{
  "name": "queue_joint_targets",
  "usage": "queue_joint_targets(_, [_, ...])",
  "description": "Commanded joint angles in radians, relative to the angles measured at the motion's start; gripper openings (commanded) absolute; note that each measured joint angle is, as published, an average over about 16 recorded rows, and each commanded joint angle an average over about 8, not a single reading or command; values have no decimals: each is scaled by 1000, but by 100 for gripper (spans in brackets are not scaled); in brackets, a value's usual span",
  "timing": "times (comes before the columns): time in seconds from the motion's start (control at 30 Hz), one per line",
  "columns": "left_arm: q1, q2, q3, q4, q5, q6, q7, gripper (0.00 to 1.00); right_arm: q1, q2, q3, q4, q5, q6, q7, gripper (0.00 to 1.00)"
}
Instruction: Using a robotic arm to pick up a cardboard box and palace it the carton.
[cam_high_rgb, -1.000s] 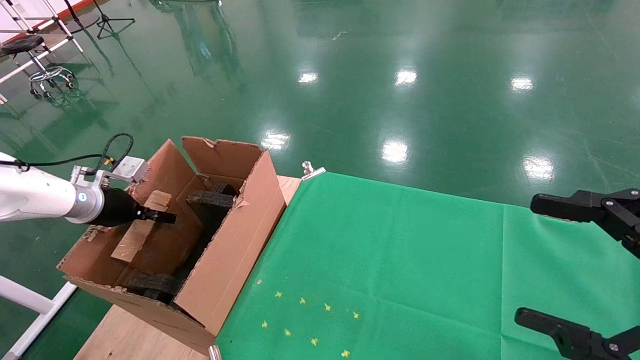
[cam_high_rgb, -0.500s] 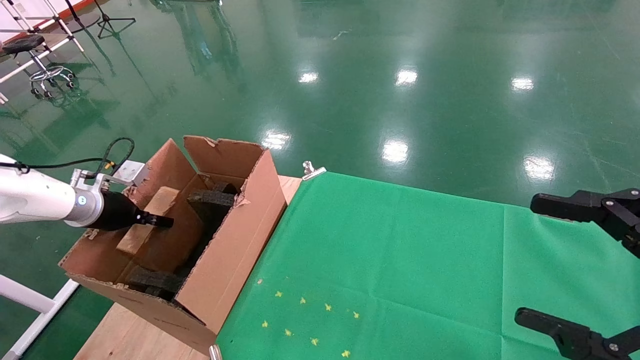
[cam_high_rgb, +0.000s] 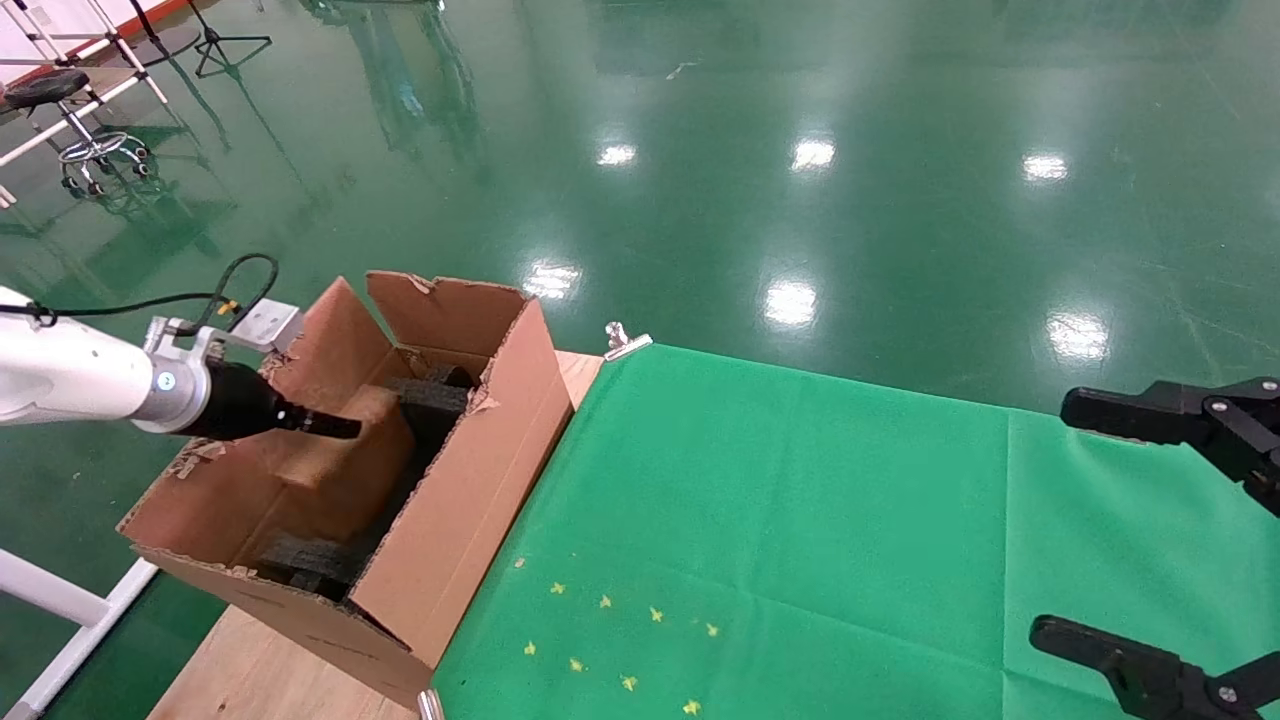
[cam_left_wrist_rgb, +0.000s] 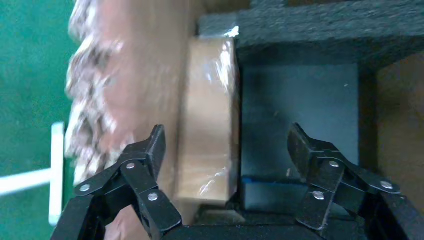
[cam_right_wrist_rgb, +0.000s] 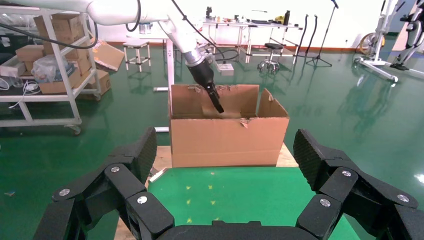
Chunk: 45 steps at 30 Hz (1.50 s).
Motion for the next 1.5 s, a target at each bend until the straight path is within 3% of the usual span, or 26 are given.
queue_joint_targets(0.03, [-5,-1,-1,-21,-1,0,11,100,0,0,0,0,0,0,0,100])
queue_joint_targets(0.37, [79,-96,-171,-183,-332,156,204,100,0,0,0,0,0,0,0,100])
queue_joint_targets(0.77, [105,-104,-190,-218,-388,190,225,100,0,0,0,0,0,0,0,100])
queue_joint_targets(1.5, [278,-116,-243,-518,-716,318,341,100,0,0,0,0,0,0,0,100])
